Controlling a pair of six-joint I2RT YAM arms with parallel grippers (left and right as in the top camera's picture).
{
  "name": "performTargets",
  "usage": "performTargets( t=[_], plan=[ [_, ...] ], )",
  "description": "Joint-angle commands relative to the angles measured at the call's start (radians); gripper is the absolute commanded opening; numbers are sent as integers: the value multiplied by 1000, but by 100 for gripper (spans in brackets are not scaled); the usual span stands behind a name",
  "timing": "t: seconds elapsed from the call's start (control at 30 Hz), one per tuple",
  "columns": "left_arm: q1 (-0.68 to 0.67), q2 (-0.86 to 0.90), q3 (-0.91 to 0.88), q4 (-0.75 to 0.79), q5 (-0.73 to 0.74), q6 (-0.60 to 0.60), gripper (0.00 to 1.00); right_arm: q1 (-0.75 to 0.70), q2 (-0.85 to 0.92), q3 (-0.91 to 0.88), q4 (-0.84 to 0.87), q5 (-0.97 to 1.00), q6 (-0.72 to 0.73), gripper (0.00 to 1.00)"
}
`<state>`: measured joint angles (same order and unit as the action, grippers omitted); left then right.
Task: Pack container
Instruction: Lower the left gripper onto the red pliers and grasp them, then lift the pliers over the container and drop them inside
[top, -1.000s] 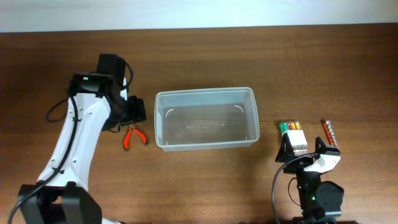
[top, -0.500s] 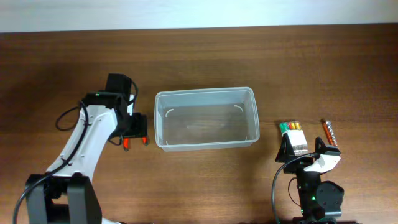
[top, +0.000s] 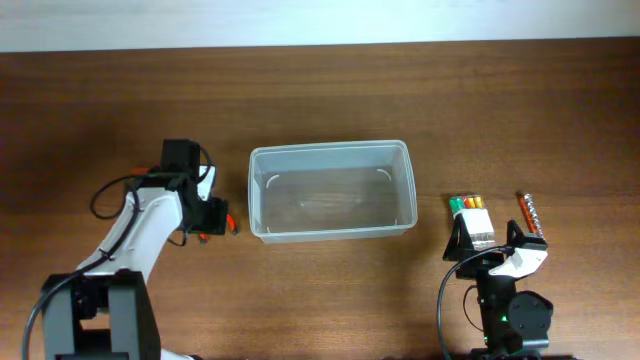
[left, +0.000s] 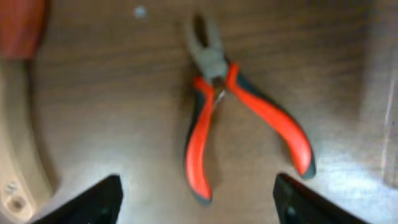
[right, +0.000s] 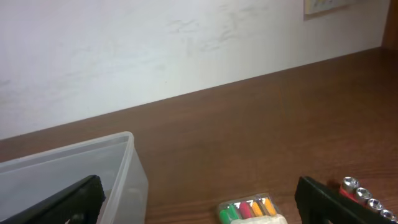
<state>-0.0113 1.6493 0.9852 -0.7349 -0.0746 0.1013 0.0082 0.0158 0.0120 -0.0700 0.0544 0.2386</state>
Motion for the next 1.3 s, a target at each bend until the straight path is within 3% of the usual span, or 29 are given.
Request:
performTargets(
  t=[0.0,0.2,0.8,0.87,0.93,1.0,1.1,1.27],
  plan=[
    [5,10,-23,53,86,77,76,-3,-6,-6,-5,5,-2,99],
    [6,16,-23,87,18,77,76,-3,-6,-6,-5,5,-2,99],
    [13,166,-23,137,7,140,76,-3,-6,-6,-5,5,-2,99],
    [13,174,-23,137,7,140,63,-3,-6,-6,-5,5,-2,99],
    [13,176,-23,137,7,140,33,-3,-6,-6,-5,5,-2,99],
    [13,176,-23,142,7,140,20,-3,-6,-6,-5,5,-2,99],
    [13,176,-23,145,6,139,9,-3,-6,-6,-5,5,-2,99],
    [13,176,-23,145,6,139,2,-3,-6,-6,-5,5,-2,99]
  ],
)
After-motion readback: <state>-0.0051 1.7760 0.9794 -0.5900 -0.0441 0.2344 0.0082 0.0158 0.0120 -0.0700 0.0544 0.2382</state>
